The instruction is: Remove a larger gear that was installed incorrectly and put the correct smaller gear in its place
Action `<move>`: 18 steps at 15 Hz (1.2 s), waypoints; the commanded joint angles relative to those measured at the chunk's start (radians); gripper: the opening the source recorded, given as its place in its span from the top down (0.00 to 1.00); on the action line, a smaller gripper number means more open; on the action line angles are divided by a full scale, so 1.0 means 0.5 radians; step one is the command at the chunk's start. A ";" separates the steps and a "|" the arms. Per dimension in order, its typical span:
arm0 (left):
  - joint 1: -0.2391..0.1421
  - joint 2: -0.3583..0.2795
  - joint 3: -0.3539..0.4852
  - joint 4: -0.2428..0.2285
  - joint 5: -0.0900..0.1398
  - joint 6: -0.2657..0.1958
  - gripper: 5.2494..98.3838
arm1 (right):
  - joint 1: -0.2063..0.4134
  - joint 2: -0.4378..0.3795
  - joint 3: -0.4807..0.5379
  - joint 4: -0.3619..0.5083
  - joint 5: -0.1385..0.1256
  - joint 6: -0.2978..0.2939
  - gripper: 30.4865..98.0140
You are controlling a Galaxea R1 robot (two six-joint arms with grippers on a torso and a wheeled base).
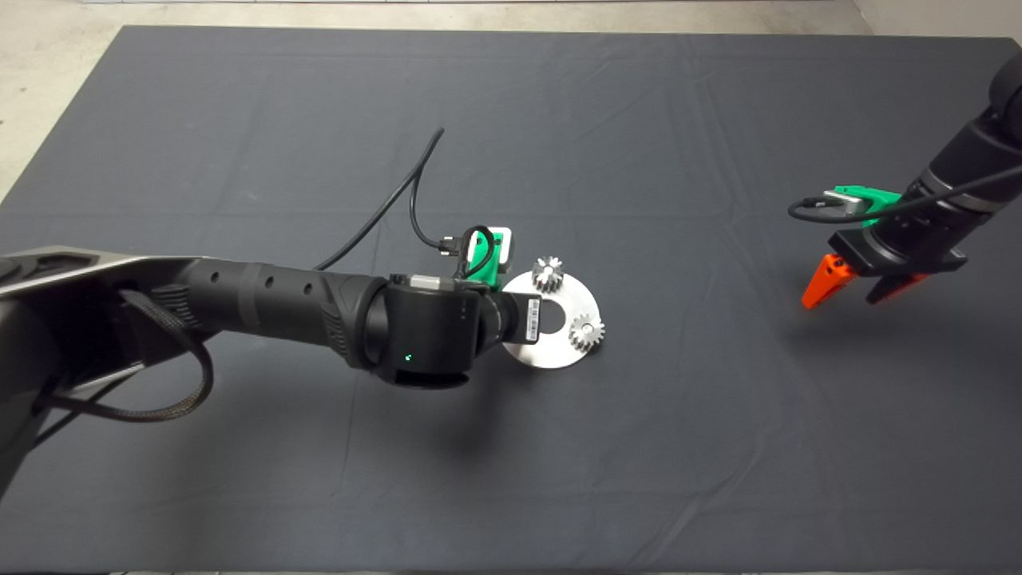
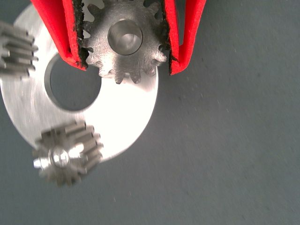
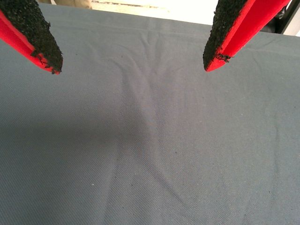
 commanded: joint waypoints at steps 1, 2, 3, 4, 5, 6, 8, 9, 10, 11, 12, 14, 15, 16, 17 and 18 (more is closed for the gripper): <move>-0.019 -0.010 -0.033 0.173 0.158 -0.058 0.80 | 0.031 -0.004 0.002 0.032 -0.201 -0.012 0.28; -0.020 -0.010 -0.033 0.173 0.158 -0.058 0.80 | 0.030 -0.006 -0.002 0.032 -0.201 -0.013 0.28; -0.019 -0.013 -0.011 0.173 0.158 -0.058 0.80 | 0.030 -0.001 -0.008 0.032 -0.201 -0.015 0.28; -0.020 -0.016 0.025 0.173 0.158 -0.058 0.80 | 0.034 0.005 -0.014 0.032 -0.201 -0.024 0.28; -0.020 -0.017 0.062 0.172 0.158 -0.058 0.80 | 0.030 0.008 -0.017 0.032 -0.201 -0.028 0.28; -0.020 -0.016 0.088 0.170 0.155 -0.058 0.80 | 0.032 0.005 -0.020 0.032 -0.201 -0.029 0.28; -0.020 -0.015 0.096 0.170 0.155 -0.058 0.80 | 0.034 0.006 -0.020 0.032 -0.201 -0.031 0.28; -0.020 -0.013 0.090 0.170 0.155 -0.058 0.80 | 0.036 0.008 -0.020 0.032 -0.201 -0.031 0.28; -0.017 -0.013 0.089 0.170 0.155 -0.058 0.80 | 0.037 0.008 -0.020 0.032 -0.201 -0.031 0.28; 0.002 -0.005 0.090 0.170 0.152 -0.059 0.80 | 0.040 0.006 -0.020 0.032 -0.201 -0.029 0.28; 0.048 0.003 0.091 0.170 0.152 -0.061 0.80 | 0.040 0.008 -0.020 0.032 -0.201 -0.031 0.28; 0.075 0.009 0.084 0.170 0.152 -0.061 0.80 | 0.037 0.011 -0.020 0.032 -0.198 -0.031 0.28; 0.075 0.006 0.087 0.170 0.155 -0.061 0.80 | 0.040 0.008 -0.020 0.032 -0.198 -0.031 0.28; 0.075 0.006 0.084 0.170 0.155 -0.061 0.80 | 0.040 0.008 -0.020 0.032 -0.198 -0.031 0.28; 0.075 0.008 0.090 0.171 0.155 -0.061 0.80 | 0.040 0.005 -0.020 0.032 -0.198 -0.031 0.28; 0.075 0.009 0.090 0.172 0.155 -0.061 0.80 | 0.040 0.005 -0.020 0.032 -0.198 -0.031 0.28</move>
